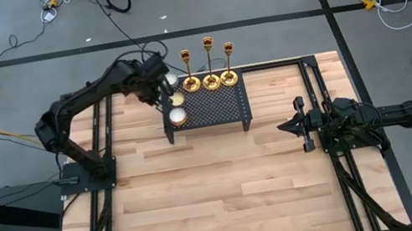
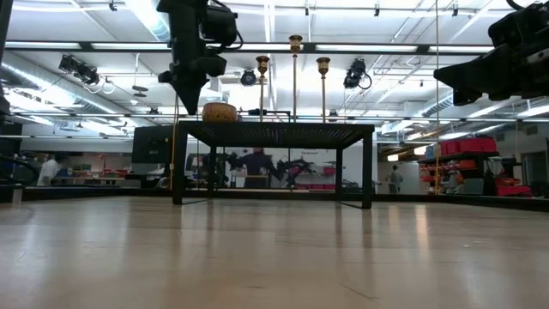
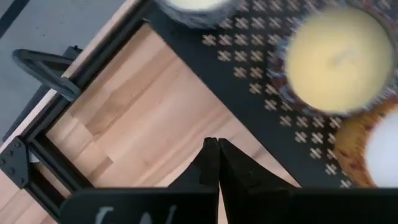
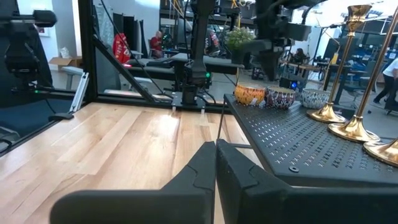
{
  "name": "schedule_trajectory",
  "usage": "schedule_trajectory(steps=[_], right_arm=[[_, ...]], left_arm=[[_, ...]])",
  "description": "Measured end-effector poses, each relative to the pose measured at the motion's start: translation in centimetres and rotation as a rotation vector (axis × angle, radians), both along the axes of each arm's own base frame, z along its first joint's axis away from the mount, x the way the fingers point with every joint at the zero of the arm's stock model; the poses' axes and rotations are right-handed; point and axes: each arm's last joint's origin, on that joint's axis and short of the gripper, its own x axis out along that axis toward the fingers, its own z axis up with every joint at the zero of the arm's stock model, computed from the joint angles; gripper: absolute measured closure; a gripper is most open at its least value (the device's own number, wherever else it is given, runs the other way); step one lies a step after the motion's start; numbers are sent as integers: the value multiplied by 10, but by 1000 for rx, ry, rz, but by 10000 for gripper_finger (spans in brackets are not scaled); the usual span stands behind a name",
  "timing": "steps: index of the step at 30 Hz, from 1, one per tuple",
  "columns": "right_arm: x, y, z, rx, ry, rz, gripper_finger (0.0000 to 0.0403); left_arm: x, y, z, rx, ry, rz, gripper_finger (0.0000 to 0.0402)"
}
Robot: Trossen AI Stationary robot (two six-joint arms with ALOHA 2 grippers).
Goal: Pick & Place candle stick holders
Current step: Adjust the scented candles on the shelf
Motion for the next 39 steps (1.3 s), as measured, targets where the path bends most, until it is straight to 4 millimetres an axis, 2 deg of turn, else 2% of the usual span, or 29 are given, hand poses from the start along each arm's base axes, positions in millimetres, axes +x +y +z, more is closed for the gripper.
schedule_trajectory(steps=[9, 16, 19, 29, 39], right_arm=[[0, 0, 0, 0, 0, 0, 389], [0, 0, 0, 0, 0, 0, 389], [0, 0, 0, 0, 0, 0, 389], [0, 0, 0, 0, 0, 0, 389], [0, 0, 0, 0, 0, 0, 389]], left_arm=[[-17, 41, 11, 131, -117, 66, 401], [-28, 72, 18, 257, -162, -82, 401], [-35, 84, 17, 248, -201, -132, 401], [-46, 112, -2, 151, -260, -216, 401], [-27, 125, -24, 111, -336, -334, 401]])
